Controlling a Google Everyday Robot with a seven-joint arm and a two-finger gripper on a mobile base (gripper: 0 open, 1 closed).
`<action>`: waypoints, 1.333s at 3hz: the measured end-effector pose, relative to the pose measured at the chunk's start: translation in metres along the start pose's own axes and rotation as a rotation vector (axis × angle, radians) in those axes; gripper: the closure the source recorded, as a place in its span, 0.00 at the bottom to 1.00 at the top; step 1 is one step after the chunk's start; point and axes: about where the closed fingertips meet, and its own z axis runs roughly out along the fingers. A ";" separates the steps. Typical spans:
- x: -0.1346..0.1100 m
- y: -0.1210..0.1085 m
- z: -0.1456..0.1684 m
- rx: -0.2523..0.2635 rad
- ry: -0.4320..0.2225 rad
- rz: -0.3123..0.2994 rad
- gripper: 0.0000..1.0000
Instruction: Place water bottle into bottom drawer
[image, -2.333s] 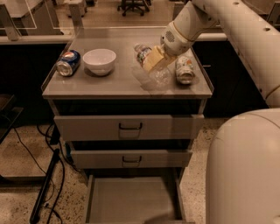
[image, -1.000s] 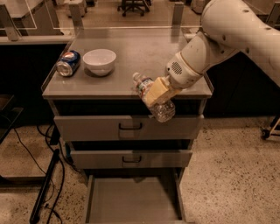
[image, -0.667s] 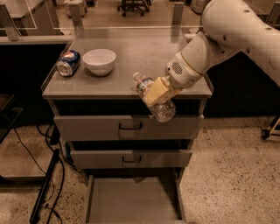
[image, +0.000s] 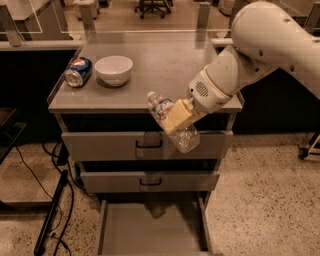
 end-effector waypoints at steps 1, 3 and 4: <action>0.033 0.017 0.008 -0.024 0.013 0.027 1.00; 0.071 0.027 0.022 -0.042 0.047 0.073 1.00; 0.081 0.028 0.035 -0.081 0.068 0.083 1.00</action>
Offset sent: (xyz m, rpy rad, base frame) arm -0.1044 -0.0125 -0.0538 0.0091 0.1470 -0.0507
